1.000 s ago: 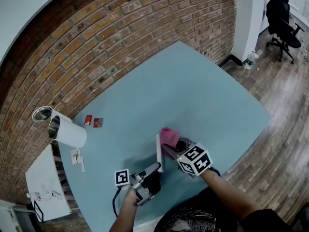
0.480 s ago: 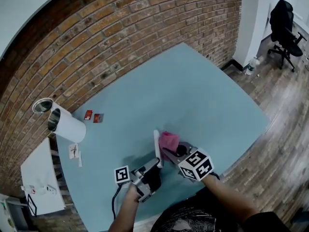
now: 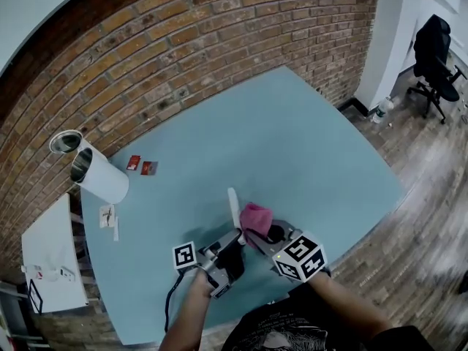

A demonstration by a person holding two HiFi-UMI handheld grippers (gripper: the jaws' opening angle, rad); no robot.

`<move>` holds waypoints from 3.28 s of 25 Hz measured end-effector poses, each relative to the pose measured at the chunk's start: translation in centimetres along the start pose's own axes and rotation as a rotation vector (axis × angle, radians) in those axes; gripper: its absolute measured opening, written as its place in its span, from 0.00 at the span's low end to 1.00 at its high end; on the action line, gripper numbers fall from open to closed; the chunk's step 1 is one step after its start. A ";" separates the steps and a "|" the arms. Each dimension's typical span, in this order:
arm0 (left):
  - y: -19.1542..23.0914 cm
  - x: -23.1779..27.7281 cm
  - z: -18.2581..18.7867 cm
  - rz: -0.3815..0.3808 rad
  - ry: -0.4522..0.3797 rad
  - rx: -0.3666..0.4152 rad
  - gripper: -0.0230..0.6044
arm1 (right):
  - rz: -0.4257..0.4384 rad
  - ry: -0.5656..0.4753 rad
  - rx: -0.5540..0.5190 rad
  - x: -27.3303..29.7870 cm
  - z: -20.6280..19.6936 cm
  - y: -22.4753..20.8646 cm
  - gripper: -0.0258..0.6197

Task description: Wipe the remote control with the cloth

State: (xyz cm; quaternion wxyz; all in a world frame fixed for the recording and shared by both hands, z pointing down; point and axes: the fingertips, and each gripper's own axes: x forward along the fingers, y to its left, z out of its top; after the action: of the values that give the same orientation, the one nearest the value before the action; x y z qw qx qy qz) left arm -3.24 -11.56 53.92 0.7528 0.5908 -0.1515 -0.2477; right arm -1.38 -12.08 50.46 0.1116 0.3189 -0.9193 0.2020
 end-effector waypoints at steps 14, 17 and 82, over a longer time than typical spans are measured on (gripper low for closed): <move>0.0 -0.2 1.2 0.002 -0.083 0.006 0.47 | 0.026 -0.023 -0.032 -1.2 0.1 3.7 0.14; 0.1 -0.6 1.2 0.015 -0.093 0.005 0.47 | 0.041 -0.023 -0.031 -0.9 0.1 4.4 0.14; -6.4 -12.7 -2.0 0.614 -0.166 1.315 0.03 | 0.084 0.027 -0.031 -1.6 -1.2 9.7 0.14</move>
State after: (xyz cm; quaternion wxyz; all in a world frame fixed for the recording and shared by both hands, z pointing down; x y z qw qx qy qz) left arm -13.99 -4.13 48.06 0.2638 0.8309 -0.4844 0.0730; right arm -6.19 -3.77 48.14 0.1204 0.2753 -0.9333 0.1965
